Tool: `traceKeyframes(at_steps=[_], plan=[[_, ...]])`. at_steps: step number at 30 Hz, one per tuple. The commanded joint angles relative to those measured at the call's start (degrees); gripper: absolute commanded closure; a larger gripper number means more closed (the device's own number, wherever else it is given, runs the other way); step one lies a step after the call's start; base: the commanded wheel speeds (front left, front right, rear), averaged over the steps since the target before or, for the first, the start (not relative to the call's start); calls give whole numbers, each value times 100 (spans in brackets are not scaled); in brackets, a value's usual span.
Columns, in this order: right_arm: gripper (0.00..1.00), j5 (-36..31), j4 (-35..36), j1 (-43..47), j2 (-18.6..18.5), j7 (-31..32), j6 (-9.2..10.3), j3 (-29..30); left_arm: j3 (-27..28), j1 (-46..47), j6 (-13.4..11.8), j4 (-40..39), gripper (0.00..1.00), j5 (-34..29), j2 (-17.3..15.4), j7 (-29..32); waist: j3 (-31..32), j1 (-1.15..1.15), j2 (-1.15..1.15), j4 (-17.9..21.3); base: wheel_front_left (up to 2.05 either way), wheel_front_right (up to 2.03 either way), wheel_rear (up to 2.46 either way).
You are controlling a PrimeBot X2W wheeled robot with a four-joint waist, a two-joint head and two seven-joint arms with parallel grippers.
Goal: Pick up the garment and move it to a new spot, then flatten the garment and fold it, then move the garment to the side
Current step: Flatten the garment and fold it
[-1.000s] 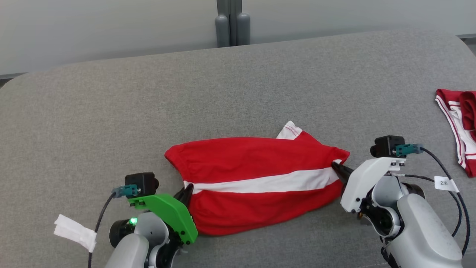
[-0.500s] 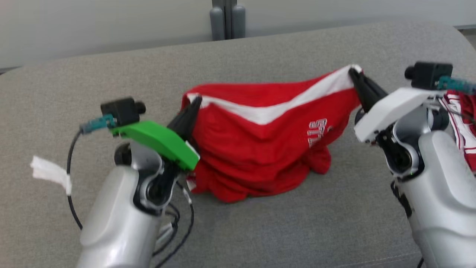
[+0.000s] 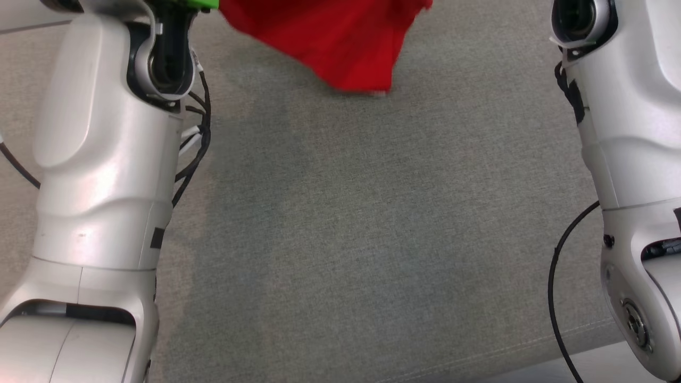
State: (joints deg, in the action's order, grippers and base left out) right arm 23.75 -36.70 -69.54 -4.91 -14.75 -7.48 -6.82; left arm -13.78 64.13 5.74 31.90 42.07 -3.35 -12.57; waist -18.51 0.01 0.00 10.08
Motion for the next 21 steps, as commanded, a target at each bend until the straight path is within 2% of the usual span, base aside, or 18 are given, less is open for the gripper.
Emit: traceKeyframes(at_steps=[1, 5, 9, 12, 16, 21], plan=[[100, -37, -29, -50, 62, -37, -1, -114, -49, 95, 52, 82, 100, -126, -69, -95, -164, -1, 0, 118, 0, 0, 0], [100, -94, 251, 228, -32, -38, 2, -356, -291, -79, 140, 122, 100, -419, -77, -237, -265, -1, 0, -2, 0, 0, 0], [100, 98, 192, 922, -306, -41, 1, -1173, -844, -831, 170, 127, 100, -627, -127, -259, -275, -1, 0, -150, 0, 0, 0], [100, 404, 139, 1572, -673, -41, 1, -1943, -1230, -1613, 172, 2, 100, -557, -291, -263, -199, -1, 0, -233, 0, 0, 0], [100, 950, 416, 2291, -1266, 118, 1, -2849, -1677, -2544, 174, -364, 100, -316, -569, -260, 19, -1, 0, -303, 0, 0, 0], [100, 1676, 1100, 3028, -2123, 661, 1, -3524, -2309, -3450, 172, -819, 100, 193, -1080, -260, 471, -1, 0, -331, 0, 0, 0]])
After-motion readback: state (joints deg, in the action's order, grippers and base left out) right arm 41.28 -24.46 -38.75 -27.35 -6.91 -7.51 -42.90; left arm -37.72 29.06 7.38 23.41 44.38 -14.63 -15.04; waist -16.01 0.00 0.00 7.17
